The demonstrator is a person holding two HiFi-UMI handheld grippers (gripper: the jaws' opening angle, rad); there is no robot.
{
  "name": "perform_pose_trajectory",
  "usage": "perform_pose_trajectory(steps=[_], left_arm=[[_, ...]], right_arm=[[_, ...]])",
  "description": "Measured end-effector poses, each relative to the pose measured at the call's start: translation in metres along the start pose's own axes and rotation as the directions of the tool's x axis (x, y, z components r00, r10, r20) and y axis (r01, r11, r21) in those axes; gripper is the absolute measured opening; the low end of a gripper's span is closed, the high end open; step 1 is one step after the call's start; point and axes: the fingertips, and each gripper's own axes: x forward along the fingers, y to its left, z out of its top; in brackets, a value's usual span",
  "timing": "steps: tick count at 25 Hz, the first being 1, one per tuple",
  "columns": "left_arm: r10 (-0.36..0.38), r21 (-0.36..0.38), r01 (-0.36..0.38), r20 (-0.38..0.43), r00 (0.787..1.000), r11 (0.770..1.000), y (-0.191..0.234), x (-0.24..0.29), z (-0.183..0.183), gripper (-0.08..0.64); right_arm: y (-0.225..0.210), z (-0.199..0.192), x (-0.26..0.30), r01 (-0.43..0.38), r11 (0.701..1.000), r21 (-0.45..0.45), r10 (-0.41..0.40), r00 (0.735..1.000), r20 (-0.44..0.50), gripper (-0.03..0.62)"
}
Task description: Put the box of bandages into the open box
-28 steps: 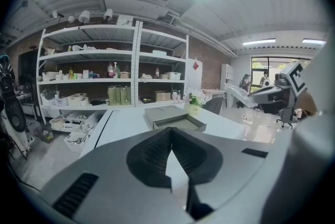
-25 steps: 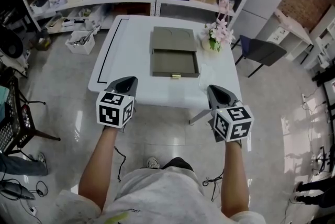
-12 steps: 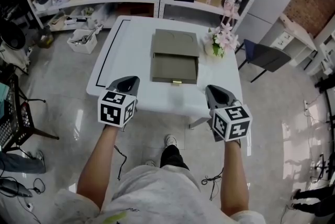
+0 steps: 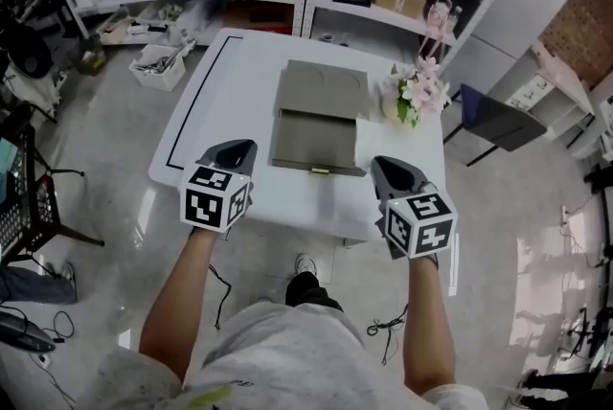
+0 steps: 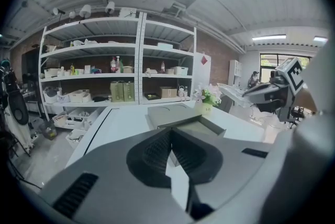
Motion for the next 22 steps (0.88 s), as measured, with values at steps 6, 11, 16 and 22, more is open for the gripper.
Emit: perform_pose_trajectory(steps=[6, 11, 16, 22], left_arm=[[0.010, -0.012, -0.010, -0.018, 1.000, 1.000, 0.001, 0.026, -0.001, 0.006], [0.020, -0.030, -0.021, -0.029, 0.999, 0.999, 0.005, 0.039, -0.003, 0.006], [0.032, -0.042, -0.033, -0.033, 0.999, 0.999, 0.009, 0.047, -0.004, 0.006], [0.052, -0.053, -0.053, -0.036, 0.998, 0.997, 0.018, 0.055, -0.003, 0.005]], right_arm=[[-0.015, -0.006, 0.030, -0.044, 0.999, -0.015, 0.044, 0.998, -0.040, 0.005], [-0.018, -0.008, 0.053, -0.088, 0.995, -0.043, 0.084, 0.993, -0.080, 0.005], [-0.016, -0.012, 0.076, -0.132, 0.989, -0.070, 0.123, 0.985, -0.118, 0.005], [-0.012, -0.022, 0.103, -0.189, 0.977, -0.096, 0.170, 0.970, -0.174, 0.005]])
